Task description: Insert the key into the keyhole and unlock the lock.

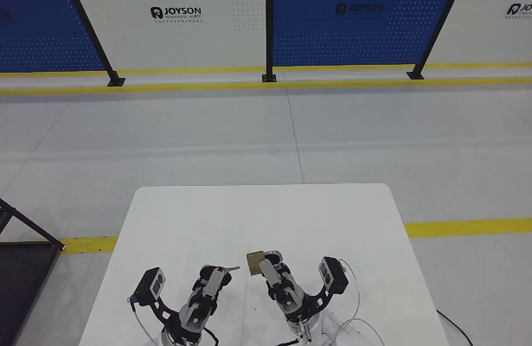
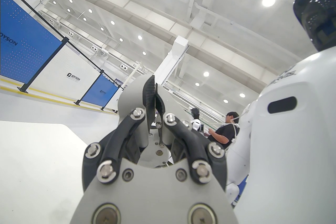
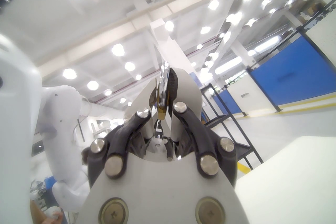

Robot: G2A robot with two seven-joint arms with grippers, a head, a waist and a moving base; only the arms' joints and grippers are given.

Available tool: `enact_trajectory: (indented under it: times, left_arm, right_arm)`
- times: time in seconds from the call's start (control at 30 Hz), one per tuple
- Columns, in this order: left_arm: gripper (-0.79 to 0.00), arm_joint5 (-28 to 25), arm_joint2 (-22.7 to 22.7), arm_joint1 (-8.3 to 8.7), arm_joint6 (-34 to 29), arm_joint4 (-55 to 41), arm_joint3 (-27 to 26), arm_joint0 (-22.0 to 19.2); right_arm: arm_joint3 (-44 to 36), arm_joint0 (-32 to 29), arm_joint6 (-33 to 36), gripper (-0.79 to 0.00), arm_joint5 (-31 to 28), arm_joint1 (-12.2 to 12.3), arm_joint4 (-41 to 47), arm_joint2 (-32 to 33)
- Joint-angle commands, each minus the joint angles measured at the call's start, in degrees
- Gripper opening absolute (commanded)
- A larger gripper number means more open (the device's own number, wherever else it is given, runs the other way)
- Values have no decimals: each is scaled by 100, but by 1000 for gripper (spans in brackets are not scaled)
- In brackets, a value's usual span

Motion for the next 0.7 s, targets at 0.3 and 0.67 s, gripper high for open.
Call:
enact_trajectory:
  times: [0.3, 0.67]
  left_arm:
    - [-785, 160, 187, -87, 150, 217, 86, -121]
    - [-785, 353, 259, -143, 249, 393, 92, -177]
  right_arm:
    - [0, 0, 0, -785, 0, 0, 0, 0]
    - [0, 0, 0, -785, 0, 0, 0, 0]
